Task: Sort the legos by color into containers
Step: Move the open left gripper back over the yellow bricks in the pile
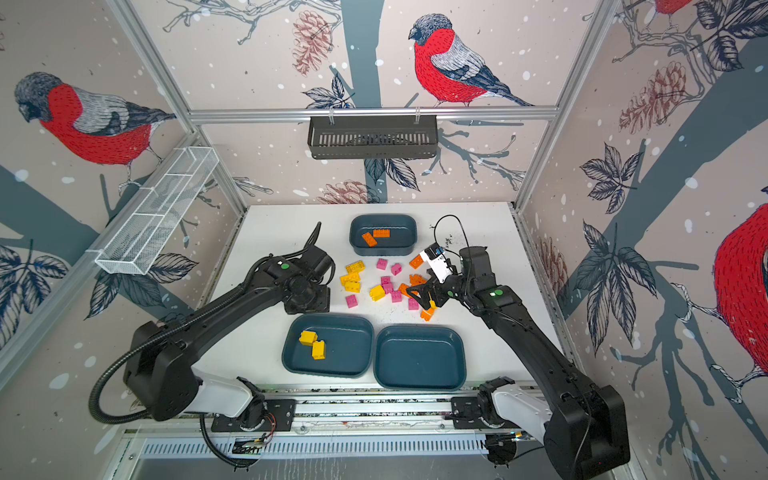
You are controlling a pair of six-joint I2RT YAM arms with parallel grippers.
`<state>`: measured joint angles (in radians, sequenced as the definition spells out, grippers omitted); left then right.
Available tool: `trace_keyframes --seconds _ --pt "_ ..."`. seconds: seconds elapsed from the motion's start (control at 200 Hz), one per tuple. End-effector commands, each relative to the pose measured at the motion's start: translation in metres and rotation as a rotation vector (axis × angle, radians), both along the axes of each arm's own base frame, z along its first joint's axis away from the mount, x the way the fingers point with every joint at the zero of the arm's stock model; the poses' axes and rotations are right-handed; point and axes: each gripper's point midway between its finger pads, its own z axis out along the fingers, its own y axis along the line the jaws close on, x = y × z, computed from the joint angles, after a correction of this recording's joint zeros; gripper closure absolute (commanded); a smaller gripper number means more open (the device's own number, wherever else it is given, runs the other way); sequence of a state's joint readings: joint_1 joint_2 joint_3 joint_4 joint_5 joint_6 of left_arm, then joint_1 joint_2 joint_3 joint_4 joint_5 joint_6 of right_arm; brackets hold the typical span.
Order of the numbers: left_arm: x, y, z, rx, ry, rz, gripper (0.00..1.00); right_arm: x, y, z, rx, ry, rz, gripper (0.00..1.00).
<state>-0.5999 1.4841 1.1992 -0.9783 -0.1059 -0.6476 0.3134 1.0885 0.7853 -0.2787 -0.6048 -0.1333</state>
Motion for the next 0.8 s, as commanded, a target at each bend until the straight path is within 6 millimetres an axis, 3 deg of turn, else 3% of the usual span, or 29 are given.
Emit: trace_keyframes --seconds 0.0,0.215,0.385,0.595,0.795 --pt "0.03 -0.023 0.003 -0.026 -0.043 -0.073 0.3 0.003 0.003 0.008 0.017 -0.028 0.003 0.01" --pt "0.089 -0.059 0.0 0.026 -0.113 -0.268 0.29 0.005 0.002 0.01 0.019 -0.037 -0.005 0.01" --pt "0.111 -0.084 -0.024 0.017 -0.128 -0.401 0.3 0.005 0.0 0.008 0.015 -0.037 -0.016 0.01" --pt "0.132 -0.089 -0.033 0.047 -0.125 -0.332 0.3 0.005 -0.002 0.002 0.007 -0.028 -0.028 0.01" --pt "0.137 -0.08 -0.045 0.069 -0.091 -0.123 0.31 0.006 -0.003 -0.001 0.006 -0.022 -0.029 0.01"
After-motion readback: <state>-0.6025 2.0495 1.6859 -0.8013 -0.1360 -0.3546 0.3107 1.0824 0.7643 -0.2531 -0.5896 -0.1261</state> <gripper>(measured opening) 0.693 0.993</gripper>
